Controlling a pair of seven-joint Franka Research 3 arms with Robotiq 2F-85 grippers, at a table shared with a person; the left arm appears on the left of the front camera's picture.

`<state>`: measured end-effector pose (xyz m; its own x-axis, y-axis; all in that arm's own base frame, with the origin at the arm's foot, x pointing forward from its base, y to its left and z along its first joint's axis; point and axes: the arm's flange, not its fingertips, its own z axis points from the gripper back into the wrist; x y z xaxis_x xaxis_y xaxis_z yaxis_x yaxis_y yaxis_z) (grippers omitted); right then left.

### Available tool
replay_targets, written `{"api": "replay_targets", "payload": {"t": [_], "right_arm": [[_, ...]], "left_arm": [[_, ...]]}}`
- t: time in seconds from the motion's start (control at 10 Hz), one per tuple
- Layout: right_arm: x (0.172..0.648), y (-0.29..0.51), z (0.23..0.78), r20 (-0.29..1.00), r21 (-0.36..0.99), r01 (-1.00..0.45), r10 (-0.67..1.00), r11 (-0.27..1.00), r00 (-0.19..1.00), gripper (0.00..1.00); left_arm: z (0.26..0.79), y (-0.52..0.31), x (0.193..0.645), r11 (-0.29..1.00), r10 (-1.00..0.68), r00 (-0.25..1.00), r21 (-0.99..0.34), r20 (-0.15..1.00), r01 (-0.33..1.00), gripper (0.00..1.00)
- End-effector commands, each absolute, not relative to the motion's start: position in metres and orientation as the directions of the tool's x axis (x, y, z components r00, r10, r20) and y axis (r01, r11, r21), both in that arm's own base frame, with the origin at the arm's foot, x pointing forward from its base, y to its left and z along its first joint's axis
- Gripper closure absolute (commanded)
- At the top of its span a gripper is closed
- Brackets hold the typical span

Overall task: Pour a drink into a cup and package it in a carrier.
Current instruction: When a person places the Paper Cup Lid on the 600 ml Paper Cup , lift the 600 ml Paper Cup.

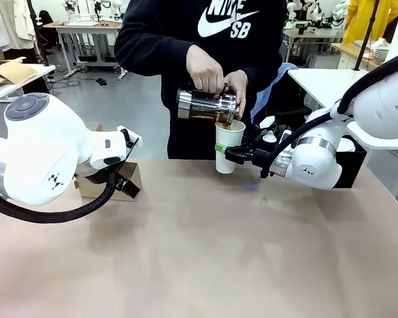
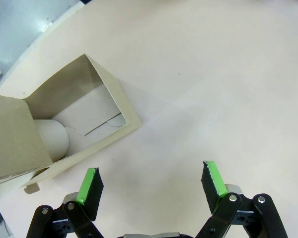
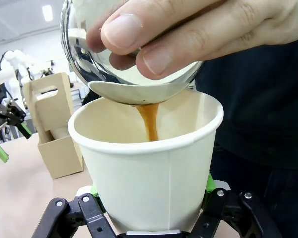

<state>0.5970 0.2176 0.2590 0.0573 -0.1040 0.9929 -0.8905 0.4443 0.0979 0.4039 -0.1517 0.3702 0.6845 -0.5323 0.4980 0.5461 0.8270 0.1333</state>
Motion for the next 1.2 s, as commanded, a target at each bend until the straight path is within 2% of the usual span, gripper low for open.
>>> {"api": "replay_targets", "payload": {"t": [0.0, 1.1], "right_arm": [[0.5963, 0.2192, 0.2589, 0.995, 0.078, -0.889, -0.089, 0.451, 0.042, 0.20], [0.5963, 0.2192, 0.2589, 0.995, 0.078, -0.889, -0.089, 0.451, 0.042, 0.20]], "left_arm": [[0.3703, -0.1513, 0.4038, 0.828, -0.530, 0.686, 0.131, 0.499, 0.545, 0.00], [0.3703, -0.1513, 0.4038, 0.828, -0.530, 0.686, 0.131, 0.499, 0.545, 0.00]]}}
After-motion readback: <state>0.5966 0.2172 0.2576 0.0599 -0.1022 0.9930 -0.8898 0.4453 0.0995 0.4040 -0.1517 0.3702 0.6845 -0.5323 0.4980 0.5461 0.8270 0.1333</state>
